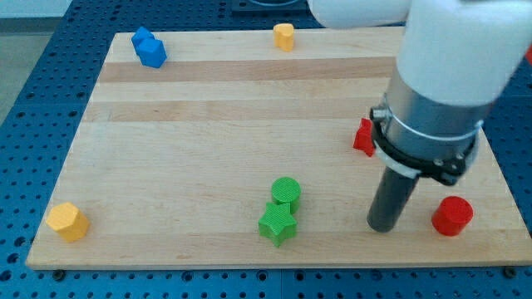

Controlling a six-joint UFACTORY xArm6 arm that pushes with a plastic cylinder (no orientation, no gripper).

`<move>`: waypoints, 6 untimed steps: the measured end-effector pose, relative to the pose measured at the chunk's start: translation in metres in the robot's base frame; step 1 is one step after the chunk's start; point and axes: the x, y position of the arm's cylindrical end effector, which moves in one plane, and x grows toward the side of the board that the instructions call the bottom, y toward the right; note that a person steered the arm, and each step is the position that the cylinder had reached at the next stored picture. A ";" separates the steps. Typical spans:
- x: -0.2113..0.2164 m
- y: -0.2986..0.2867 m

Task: Move the red circle right to the green circle

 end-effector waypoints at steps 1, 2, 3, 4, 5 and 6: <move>0.016 0.025; 0.034 0.049; 0.034 0.105; 0.028 0.150; 0.020 0.134; 0.011 0.115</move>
